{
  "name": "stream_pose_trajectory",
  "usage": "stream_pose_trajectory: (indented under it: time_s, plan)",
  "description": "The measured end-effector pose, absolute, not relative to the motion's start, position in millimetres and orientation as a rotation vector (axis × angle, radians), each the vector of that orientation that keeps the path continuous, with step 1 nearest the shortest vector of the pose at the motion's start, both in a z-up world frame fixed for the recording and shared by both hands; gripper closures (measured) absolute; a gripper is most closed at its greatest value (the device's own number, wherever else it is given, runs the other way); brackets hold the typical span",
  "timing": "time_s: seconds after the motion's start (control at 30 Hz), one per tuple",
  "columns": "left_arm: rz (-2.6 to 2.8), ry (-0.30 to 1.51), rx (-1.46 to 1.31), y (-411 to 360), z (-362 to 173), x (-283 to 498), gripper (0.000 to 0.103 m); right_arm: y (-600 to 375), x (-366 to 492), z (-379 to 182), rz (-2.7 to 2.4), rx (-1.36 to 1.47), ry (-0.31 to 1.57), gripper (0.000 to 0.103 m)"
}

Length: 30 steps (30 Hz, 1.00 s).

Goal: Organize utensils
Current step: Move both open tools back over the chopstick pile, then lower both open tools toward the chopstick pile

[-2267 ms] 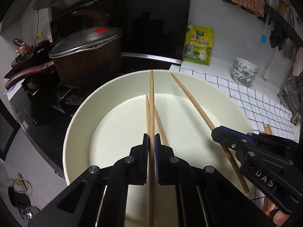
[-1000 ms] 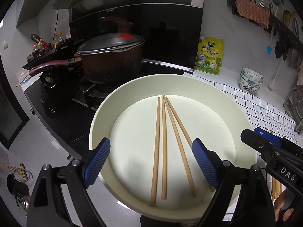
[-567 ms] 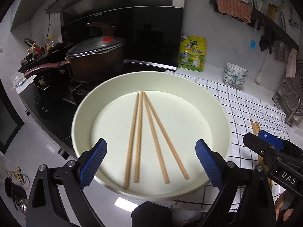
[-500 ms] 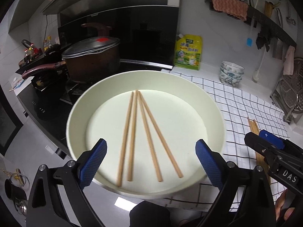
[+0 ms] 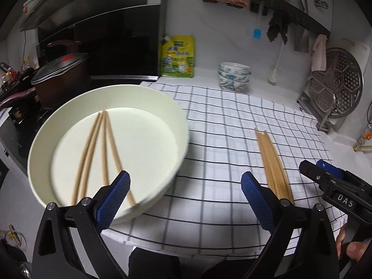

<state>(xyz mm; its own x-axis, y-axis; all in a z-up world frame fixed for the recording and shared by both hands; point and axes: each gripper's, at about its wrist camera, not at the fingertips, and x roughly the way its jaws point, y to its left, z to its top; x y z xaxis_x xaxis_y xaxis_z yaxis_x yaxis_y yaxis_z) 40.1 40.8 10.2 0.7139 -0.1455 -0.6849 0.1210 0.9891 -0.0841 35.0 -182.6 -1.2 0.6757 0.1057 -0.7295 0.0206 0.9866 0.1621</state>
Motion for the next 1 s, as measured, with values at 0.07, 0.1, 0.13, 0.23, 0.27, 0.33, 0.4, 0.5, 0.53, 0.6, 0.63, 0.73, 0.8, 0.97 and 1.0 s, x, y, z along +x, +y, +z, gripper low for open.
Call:
stream_pose_trajectory:
  time_s: [0.07,0.1,0.13,0.23,0.27,0.33,0.4,0.5,0.53,0.6,0.63,0.73,0.8,0.97,1.0]
  plan:
    - [-0.166,0.765,-0.031,29.4,9.1,40.7,0.009,-194.6,33.4,-8.0,0.022,0.164,0.837,0.039]
    - [-0.173,0.767,-0.028,24.5,8.1,41.5,0.009,-199.1,32.8,-11.5,0.013,0.164,0.844,0.039]
    - [-0.180,0.768,-0.024,18.5,6.3,41.3,0.009,-203.9,32.6,-16.2,0.005,0.163,0.852,0.039]
    - [-0.198,0.779,-0.015,3.9,-0.8,41.5,0.009,-212.2,34.9,-30.5,-0.008,0.159,0.883,0.039]
    - [-0.203,0.786,-0.011,0.4,-3.8,41.4,0.009,-213.3,36.2,-35.7,-0.010,0.157,0.894,0.039]
    - [-0.206,0.805,-0.001,-7.0,-11.8,42.5,0.009,-215.3,39.3,-44.7,-0.015,0.143,0.911,0.039]
    - [-0.205,0.821,0.008,-13.2,-20.0,43.5,0.009,-215.2,42.3,-50.8,-0.017,0.129,0.923,0.039]
    - [-0.201,0.845,0.011,-18.3,-30.1,44.9,0.009,-215.3,47.7,-58.7,-0.023,0.104,0.939,0.039]
    - [-0.200,0.853,0.012,-20.2,-33.5,46.1,0.009,-215.6,50.0,-61.2,-0.027,0.097,0.944,0.039]
    - [-0.195,0.864,0.015,-22.4,-38.5,47.9,0.009,-216.1,53.1,-63.8,-0.024,0.094,0.949,0.039]
    - [-0.194,0.870,0.015,-23.6,-40.8,49.4,0.009,-216.2,54.4,-64.5,-0.020,0.095,0.949,0.039]
    - [-0.192,0.883,0.015,-25.8,-45.1,53.0,0.009,-215.0,57.2,-63.6,-0.014,0.094,0.945,0.039]
    - [-0.193,0.891,0.013,-27.0,-47.9,54.0,0.009,-212.3,59.9,-62.8,-0.008,0.085,0.942,0.039]
    - [-0.199,0.902,0.018,-29.7,-51.2,55.2,0.009,-208.0,68.7,-69.0,-0.008,0.060,0.959,0.039]
    - [-0.199,0.903,0.018,-29.9,-51.4,55.4,0.009,-208.0,69.5,-70.1,-0.013,0.056,0.961,0.039]
